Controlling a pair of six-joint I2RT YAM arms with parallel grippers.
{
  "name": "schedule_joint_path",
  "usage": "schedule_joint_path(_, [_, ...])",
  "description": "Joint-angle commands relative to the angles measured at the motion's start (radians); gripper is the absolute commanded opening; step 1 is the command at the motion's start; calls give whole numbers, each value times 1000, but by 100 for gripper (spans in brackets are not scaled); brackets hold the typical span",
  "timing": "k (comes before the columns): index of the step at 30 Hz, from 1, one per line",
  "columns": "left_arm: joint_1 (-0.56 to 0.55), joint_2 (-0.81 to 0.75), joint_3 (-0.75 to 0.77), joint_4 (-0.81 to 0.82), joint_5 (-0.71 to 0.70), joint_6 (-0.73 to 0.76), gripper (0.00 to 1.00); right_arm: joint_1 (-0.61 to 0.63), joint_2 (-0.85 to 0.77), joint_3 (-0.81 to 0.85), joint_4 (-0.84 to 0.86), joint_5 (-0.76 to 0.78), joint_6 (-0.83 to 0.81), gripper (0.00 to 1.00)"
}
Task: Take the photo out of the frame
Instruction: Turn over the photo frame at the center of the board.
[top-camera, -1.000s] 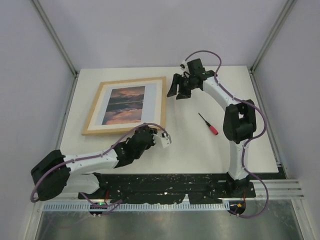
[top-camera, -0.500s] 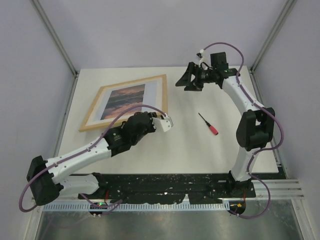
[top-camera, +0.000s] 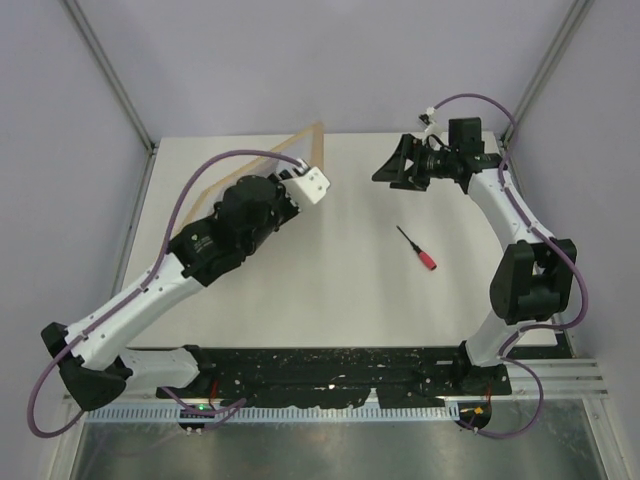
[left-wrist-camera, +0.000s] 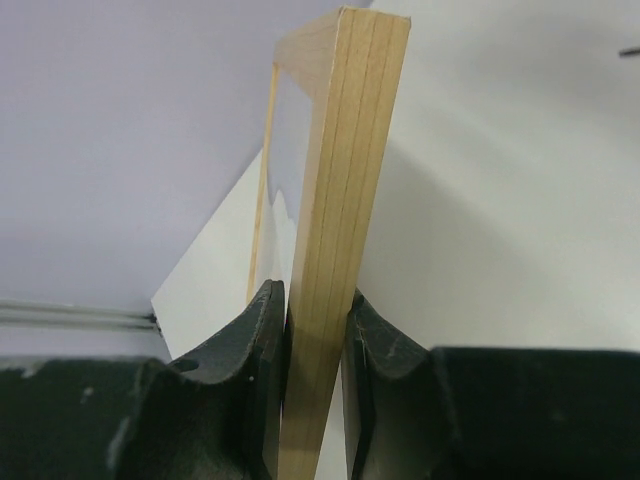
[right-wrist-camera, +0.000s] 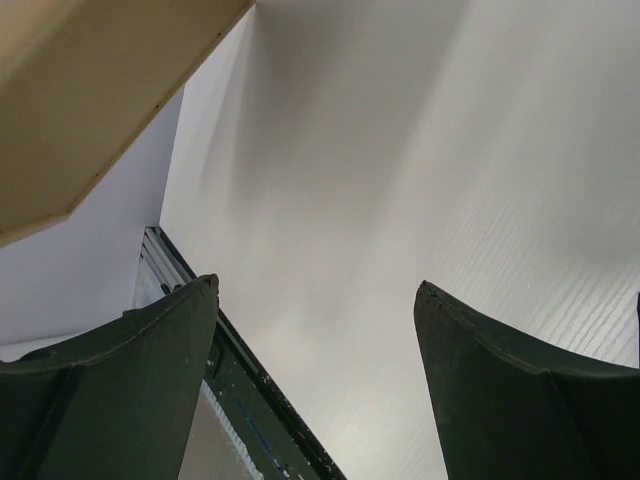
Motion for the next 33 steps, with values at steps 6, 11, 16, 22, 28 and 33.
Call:
schedule_joint_path(6, [128,15,300,9,-65,-277,0,-7,-118,-49,32,83,-69,83])
schedule_joint_path(11, [202,15,372,7,-54,-340,0,-7,-148,-69,26,92,-89,84])
schedule_joint_path(16, [321,16,439,-36,-33,-473,0,-7,-161,-95,26,78,-95,84])
schedule_joint_path(22, [435,-5,429,-60,-37,-588,0,-5,-163,-158,58,23,-77,84])
schedule_joint_path(28, [527,-34,427,-89,-43,-661,0,19,-148,-196,113,-49,-22,87])
schedule_joint_path(33, [617,-80,381,-106,-42,-714,0,71,-145,-210,143,-51,-2,87])
